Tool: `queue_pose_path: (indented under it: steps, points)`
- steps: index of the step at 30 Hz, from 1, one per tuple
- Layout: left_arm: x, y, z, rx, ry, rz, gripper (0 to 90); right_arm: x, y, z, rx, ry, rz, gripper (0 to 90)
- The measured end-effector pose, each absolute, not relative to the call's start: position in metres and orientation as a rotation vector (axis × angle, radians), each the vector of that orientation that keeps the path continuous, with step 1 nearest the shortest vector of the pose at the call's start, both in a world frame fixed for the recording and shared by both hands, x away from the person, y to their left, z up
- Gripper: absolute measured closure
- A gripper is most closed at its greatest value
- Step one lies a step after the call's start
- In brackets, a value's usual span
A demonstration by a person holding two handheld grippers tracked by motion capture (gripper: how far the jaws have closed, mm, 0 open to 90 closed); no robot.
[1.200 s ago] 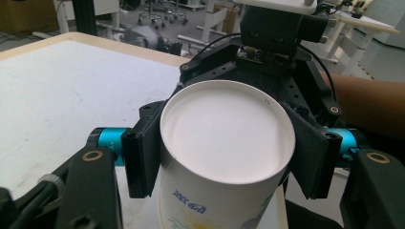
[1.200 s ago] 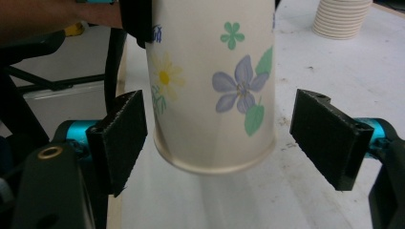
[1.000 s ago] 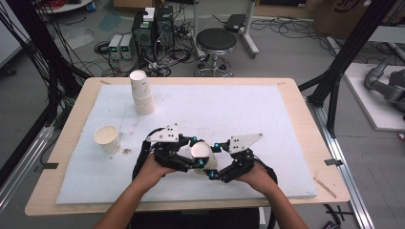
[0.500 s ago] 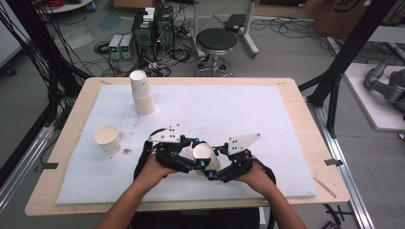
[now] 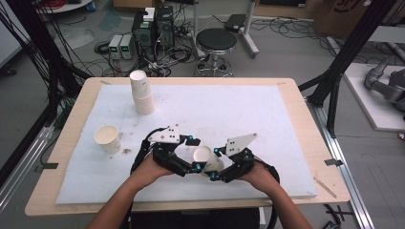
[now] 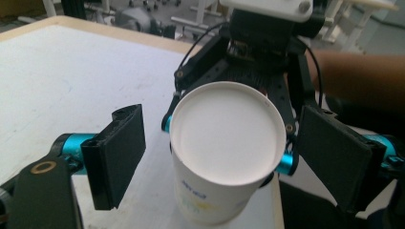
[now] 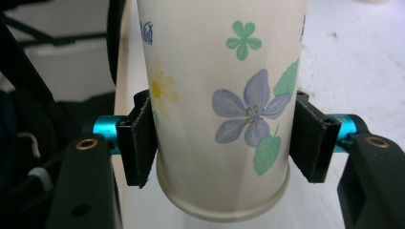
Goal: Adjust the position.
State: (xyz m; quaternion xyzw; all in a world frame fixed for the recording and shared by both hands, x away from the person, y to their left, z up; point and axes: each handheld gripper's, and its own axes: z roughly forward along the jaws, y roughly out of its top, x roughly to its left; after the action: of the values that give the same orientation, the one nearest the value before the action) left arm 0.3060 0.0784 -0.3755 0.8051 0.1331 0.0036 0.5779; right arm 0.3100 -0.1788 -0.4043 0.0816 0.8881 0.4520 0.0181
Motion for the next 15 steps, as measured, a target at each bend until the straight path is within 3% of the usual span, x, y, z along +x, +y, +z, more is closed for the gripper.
queue_pose_path:
  steps: [15]
  points:
    - [0.309, 0.074, -0.365, 2.047, 0.251, 0.006, 17.8, 0.312, -0.169, -0.387, 0.134, 2.849, 1.148, 35.0]
